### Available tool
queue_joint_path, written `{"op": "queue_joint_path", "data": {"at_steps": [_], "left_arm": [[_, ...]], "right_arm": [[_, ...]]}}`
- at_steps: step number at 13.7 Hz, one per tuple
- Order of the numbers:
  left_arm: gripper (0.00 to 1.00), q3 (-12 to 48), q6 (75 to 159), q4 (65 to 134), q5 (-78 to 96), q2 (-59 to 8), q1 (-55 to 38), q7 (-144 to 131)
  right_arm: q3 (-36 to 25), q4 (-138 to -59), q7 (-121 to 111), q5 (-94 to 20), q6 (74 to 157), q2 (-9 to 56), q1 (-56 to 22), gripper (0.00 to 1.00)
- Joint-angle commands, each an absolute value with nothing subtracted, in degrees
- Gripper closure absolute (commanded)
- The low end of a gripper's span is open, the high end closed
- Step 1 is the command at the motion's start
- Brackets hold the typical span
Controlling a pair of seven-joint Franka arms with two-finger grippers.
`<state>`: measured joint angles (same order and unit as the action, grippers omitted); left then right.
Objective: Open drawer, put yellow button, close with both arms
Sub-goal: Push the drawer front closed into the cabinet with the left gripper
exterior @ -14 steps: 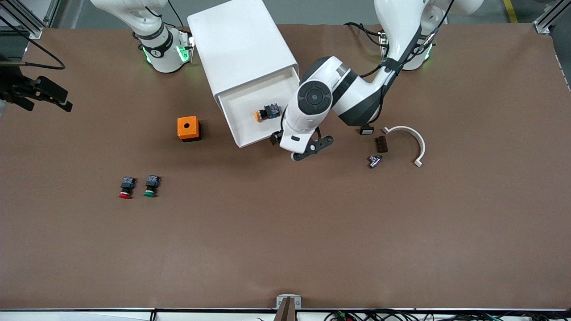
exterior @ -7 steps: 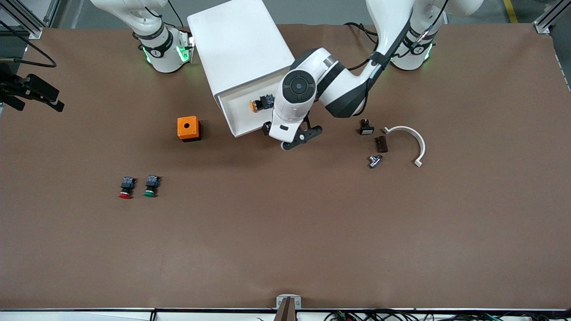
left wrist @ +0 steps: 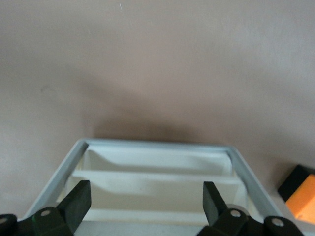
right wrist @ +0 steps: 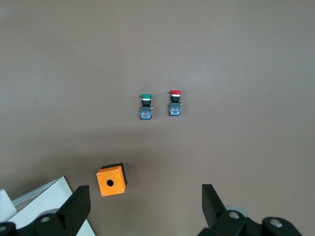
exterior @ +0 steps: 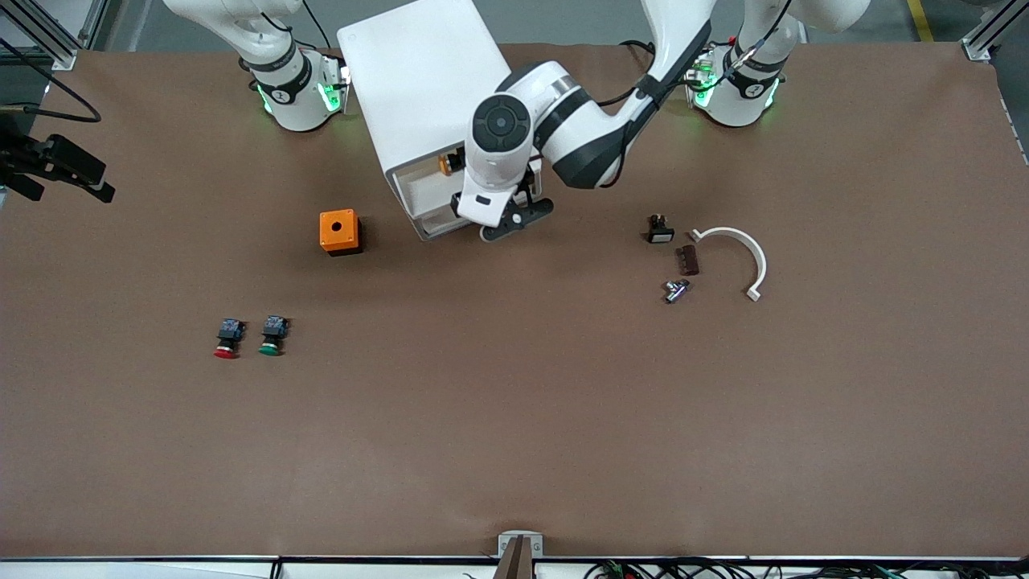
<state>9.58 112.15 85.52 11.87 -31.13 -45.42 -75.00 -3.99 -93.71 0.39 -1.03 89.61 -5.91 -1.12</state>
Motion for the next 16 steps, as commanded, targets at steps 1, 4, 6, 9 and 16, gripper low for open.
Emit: {"op": "queue_joint_path", "data": {"at_steps": [1, 4, 6, 9, 16], "left_arm": [[0.0, 11.6, 112.9, 87.1, 11.1, -29.5, -45.9, -77.0], [0.0, 11.7, 112.6, 87.1, 11.1, -29.8, -47.6, -77.9], [0.0, 11.7, 112.4, 87.5, 11.1, -30.1, -49.0, -77.9], [0.0, 11.7, 112.3, 89.1, 10.8, -30.1, -49.0, -77.8], [0.0, 10.5, 112.2, 88.0, 9.9, -29.4, -39.5, -75.5]], "right_arm": [[-3.3, -92.5, -0.5, -0.4, 89.3, -5.3, -0.4, 0.0], [-3.3, -92.5, -0.5, -0.4, 89.3, -5.2, -0.4, 0.0], [-3.3, -92.5, -0.5, -0.4, 89.3, -5.2, -0.4, 0.0], [-3.3, -92.5, -0.5, -0.4, 89.4, -5.2, -0.4, 0.0], [-3.3, -92.0, -0.5, -0.4, 89.6, -5.0, -0.1, 0.0]]}}
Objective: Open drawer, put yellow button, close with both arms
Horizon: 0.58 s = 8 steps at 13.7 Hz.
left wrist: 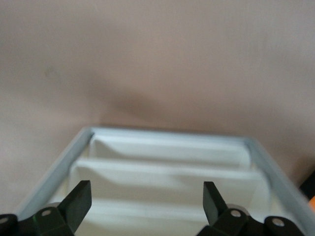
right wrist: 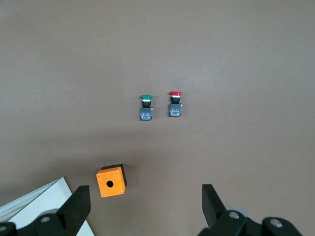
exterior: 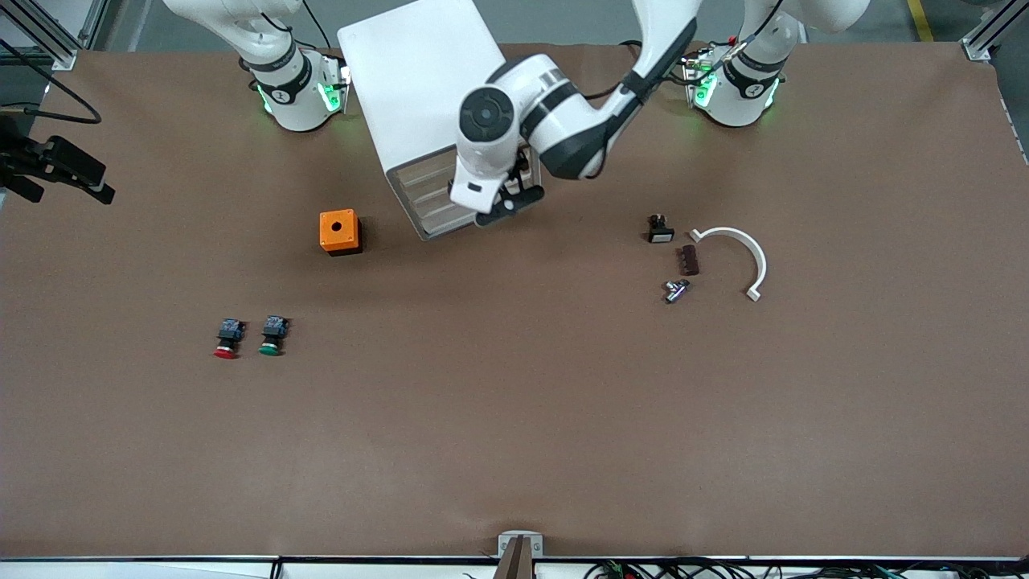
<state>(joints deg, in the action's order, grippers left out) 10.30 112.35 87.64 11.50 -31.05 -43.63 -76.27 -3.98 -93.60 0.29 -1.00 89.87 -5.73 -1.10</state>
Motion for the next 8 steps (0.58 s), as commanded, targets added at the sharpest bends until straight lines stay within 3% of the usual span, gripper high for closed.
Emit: {"op": "queue_joint_path", "data": {"at_steps": [1, 8], "left_arm": [[0.0, 10.5, 112.0, 86.5, 8.9, -29.4, -37.5, -75.7], [0.0, 10.7, 108.9, 82.9, 0.6, -26.8, -20.9, -67.3]], "right_arm": [[-3.3, -92.0, -0.5, -0.4, 89.5, -5.0, -0.1, 0.0], [-3.3, -92.0, -0.5, -0.4, 89.6, -4.9, 0.0, 0.0]]}}
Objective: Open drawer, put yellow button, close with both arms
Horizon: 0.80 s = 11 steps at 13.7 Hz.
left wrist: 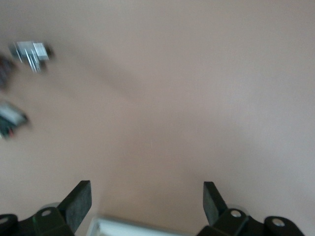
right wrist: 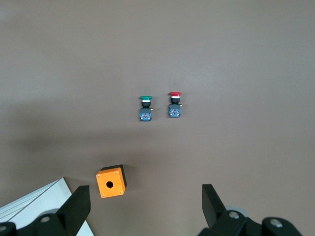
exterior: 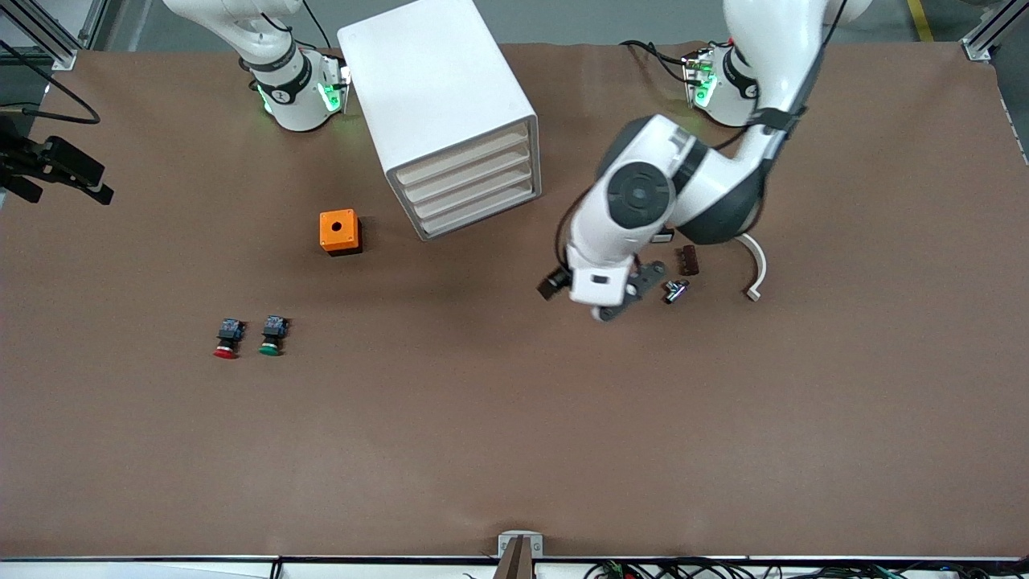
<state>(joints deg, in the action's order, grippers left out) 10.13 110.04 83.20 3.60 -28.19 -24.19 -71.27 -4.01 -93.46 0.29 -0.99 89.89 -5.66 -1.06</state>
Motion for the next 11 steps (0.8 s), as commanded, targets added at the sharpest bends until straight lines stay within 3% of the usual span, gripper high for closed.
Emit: {"op": "queue_joint_path", "data": {"at_steps": [1, 11], "left_arm": [[0.0, 10.7, 108.9, 82.9, -0.1, -26.6, -19.3, -64.5], [0.0, 10.6, 103.6, 83.0, -3.1, -19.7, -5.6, -40.3]], "right_arm": [[-3.3, -92.0, -0.5, -0.4, 89.6, -4.9, -0.1, 0.0], [-3.3, -91.6, -0.5, -0.4, 89.8, -4.6, 0.0, 0.0]]}}
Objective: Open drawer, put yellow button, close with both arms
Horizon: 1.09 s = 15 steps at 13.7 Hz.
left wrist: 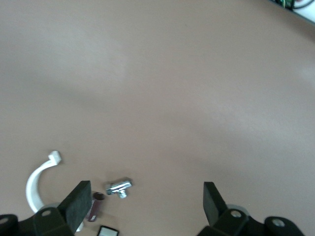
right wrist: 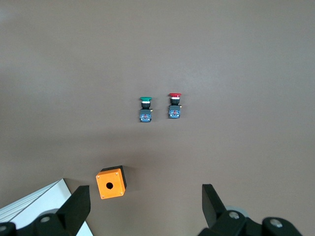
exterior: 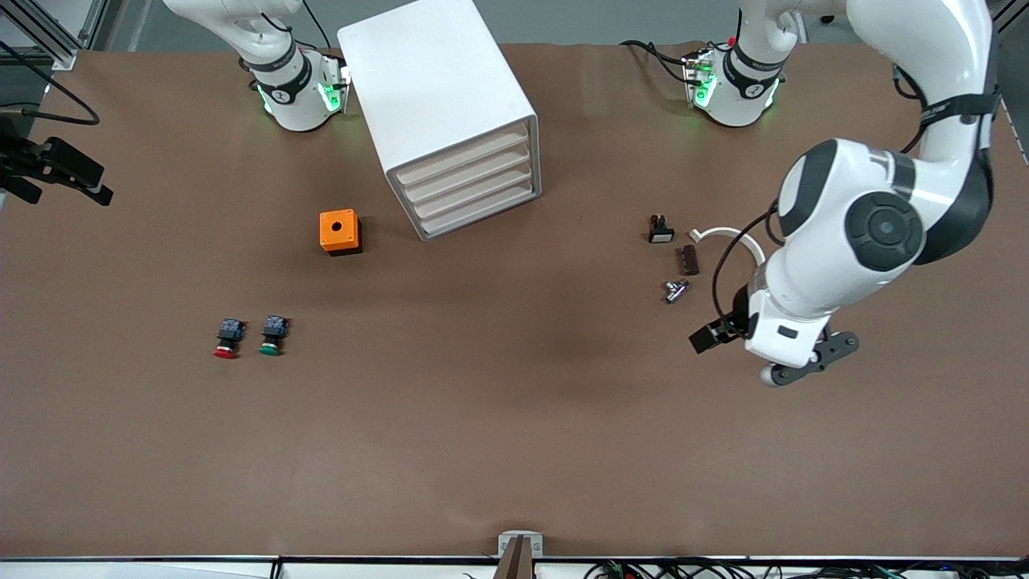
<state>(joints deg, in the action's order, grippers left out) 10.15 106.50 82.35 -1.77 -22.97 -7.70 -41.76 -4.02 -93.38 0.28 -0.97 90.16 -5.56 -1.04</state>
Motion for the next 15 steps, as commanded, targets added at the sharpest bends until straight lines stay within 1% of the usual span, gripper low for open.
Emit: {"op": "queue_joint_path", "data": {"at_steps": [1, 3, 5, 6, 9, 13, 15], "left_arm": [[0.0, 10.7, 102.2, 82.9, -3.1, -18.7, -4.2, -38.4], [0.0, 10.7, 100.9, 82.9, -3.0, -16.7, -1.1, -31.8], [0.0, 10.5, 100.3, 83.0, -3.0, -15.2, 0.3, -30.1], [0.0, 10.7, 98.6, 82.9, -3.0, -14.1, 0.7, -29.9], [0.0, 10.7, 93.7, 82.9, -3.0, -11.0, 0.7, -29.6], [0.0, 11.2, 87.9, 83.0, -3.0, -8.7, 0.6, -29.3], [0.0, 10.7, 86.9, 83.1, -3.0, -7.6, 1.1, -25.5]], "right_arm": [[-3.3, -91.6, -0.5, -0.4, 89.8, -4.6, -0.1, 0.0], [-3.3, -91.6, -0.5, -0.4, 89.8, -4.6, -0.2, 0.0], [-3.3, -91.6, -0.5, -0.4, 89.8, -4.6, -0.2, 0.0], [-3.3, -91.6, -0.5, -0.4, 89.8, -4.5, -0.2, 0.0], [-3.3, -91.6, -0.5, -0.4, 89.8, -4.5, -0.3, 0.0], [-3.3, -91.6, -0.5, -0.4, 89.8, -4.4, -0.4, 0.0], [-3.3, -91.6, -0.5, -0.4, 89.8, -4.4, -0.4, 0.0]]}}
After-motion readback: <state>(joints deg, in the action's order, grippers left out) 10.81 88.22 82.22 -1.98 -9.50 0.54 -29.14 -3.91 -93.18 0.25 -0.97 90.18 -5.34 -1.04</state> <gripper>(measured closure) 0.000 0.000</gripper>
